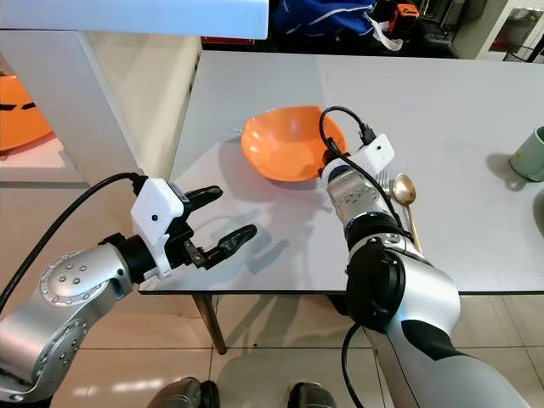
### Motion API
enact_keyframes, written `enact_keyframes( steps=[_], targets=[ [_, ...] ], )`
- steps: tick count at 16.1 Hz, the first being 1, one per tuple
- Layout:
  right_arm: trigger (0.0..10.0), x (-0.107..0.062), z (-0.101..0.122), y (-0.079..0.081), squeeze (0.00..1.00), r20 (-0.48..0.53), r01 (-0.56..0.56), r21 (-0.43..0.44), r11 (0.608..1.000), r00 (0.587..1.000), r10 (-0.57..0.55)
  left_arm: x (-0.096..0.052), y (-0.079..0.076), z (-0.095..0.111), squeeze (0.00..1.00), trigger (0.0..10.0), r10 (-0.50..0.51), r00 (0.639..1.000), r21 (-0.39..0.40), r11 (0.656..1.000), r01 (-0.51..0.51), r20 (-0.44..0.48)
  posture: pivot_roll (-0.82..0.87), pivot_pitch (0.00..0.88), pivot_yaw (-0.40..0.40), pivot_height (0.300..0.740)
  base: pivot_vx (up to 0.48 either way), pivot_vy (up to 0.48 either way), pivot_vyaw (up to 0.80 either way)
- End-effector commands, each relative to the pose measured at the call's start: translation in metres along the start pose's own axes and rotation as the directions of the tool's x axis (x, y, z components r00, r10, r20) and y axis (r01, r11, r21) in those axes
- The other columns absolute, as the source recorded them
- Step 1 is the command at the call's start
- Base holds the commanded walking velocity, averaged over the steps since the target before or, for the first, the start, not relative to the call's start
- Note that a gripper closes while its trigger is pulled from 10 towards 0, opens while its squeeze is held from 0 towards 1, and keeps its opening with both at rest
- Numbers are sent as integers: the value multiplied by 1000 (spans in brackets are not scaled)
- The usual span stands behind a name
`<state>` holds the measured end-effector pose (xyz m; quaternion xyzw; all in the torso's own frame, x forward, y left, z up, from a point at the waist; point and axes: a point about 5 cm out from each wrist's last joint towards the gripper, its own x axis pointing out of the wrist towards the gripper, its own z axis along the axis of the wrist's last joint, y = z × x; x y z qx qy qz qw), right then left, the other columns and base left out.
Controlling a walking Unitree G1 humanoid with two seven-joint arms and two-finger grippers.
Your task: Setting the table
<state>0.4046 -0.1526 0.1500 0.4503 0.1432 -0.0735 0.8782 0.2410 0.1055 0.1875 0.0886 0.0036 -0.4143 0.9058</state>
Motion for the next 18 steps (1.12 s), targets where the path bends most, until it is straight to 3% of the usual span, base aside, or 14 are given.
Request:
enact_keyframes(
  steps=[1,2,7,11,18],
  targets=[
    [10000,0,6,16,945,34,-54,10,998,998,54,-4,-1,2,0,10000,3,1000,5,1000,-3,-2,166,157,-15,740,0,0,0],
    [10000,0,5,16,1000,38,-59,9,998,998,58,-5,-1,3,0,10000,6,1000,5,1000,-6,-4,166,157,-15,740,0,0,0],
    [10000,0,2,24,1000,51,-144,29,989,989,142,-7,1,4,0,10000,24,1000,7,1000,-24,-9,175,150,-26,740,0,0,0],
    [10000,0,1,8,1000,41,-77,27,997,996,76,0,1,3,0,10000,12,1000,4,1000,-12,3,150,123,-17,740,0,0,0],
    [10000,-1,2,-8,1000,29,-82,43,996,996,81,11,4,4,0,10000,0,1000,9,1000,-1,29,123,70,-15,740,0,0,0]
  ],
)
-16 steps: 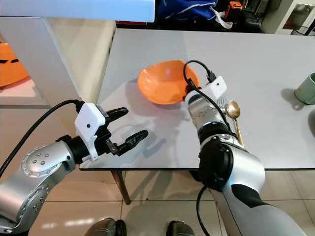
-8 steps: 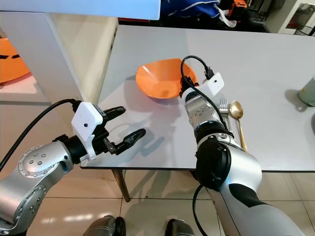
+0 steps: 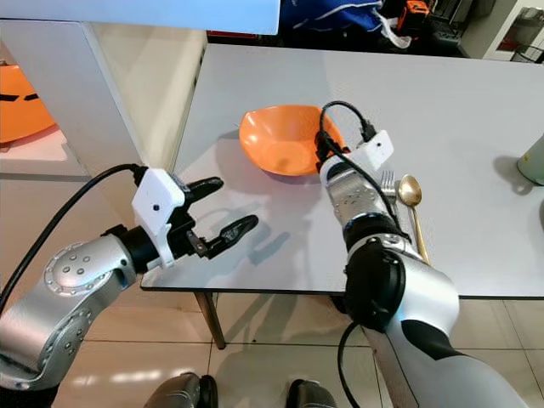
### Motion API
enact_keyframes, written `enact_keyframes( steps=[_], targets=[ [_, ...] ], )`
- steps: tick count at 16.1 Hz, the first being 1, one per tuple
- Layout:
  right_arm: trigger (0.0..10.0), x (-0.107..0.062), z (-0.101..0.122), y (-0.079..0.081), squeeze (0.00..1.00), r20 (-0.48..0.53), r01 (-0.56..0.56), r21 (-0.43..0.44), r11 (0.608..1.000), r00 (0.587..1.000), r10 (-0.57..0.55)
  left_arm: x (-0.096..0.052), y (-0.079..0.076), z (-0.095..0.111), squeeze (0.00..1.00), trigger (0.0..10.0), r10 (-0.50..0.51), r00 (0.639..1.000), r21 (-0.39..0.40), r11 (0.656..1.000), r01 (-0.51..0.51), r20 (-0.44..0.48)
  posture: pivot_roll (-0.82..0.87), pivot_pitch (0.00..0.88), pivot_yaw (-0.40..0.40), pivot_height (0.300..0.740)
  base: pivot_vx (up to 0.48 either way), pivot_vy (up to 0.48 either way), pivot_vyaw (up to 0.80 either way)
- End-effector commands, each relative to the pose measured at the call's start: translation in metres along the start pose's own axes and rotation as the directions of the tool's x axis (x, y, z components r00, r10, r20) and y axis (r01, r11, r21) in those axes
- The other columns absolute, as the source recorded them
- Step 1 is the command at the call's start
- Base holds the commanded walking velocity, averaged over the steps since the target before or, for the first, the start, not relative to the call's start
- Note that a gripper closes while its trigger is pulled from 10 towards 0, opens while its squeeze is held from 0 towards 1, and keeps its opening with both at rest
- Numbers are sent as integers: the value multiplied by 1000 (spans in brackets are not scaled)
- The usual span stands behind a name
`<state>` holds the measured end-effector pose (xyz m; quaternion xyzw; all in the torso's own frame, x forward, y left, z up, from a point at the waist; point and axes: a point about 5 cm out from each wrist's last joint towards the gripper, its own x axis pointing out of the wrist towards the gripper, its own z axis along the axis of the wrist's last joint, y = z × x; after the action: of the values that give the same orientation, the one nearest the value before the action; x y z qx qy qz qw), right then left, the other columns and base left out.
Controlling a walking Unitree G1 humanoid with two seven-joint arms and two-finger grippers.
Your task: Setting the table
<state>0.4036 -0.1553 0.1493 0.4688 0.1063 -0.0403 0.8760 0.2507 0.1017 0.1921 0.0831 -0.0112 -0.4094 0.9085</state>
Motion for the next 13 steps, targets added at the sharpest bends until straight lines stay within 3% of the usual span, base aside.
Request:
enact_keyframes(
  steps=[1,3,4,6,9,11,12,13],
  targets=[
    [10000,-1,0,-7,1000,-3,18,13,1000,1000,-18,2,-2,-1,0,10000,-13,1000,7,1000,13,0,123,70,-15,740,0,0,0],
    [10000,-2,1,-8,992,-8,-16,31,999,1000,16,4,-2,-1,0,10000,-15,1000,3,1000,15,12,108,52,-9,740,0,0,0],
    [10000,-2,3,-10,0,-6,-50,56,997,999,50,6,-2,-2,0,10000,-18,1000,4,1000,18,14,99,31,-10,740,0,0,0],
    [10000,-4,9,-15,0,14,-81,91,993,997,80,8,-2,-4,0,10000,-13,1000,7,1000,13,15,96,21,-12,740,0,0,0],
    [10000,-10,14,-27,0,9,-179,83,980,984,179,7,3,-11,0,10000,72,997,21,997,-71,-7,73,0,-5,740,0,0,0],
    [10000,-27,19,-52,0,15,-259,-20,966,966,260,2,7,-20,0,10000,180,984,5,984,-180,-4,59,0,-3,740,0,0,0],
    [10000,-35,22,-52,0,27,-287,-68,956,957,289,0,9,-23,0,10000,209,978,1,978,-209,-9,59,0,-3,740,0,0,0],
    [10000,-58,29,-43,0,66,-359,-175,917,925,375,-6,12,-25,0,10000,259,966,-15,966,-259,-8,50,4,0,740,0,360,0]
  ],
)
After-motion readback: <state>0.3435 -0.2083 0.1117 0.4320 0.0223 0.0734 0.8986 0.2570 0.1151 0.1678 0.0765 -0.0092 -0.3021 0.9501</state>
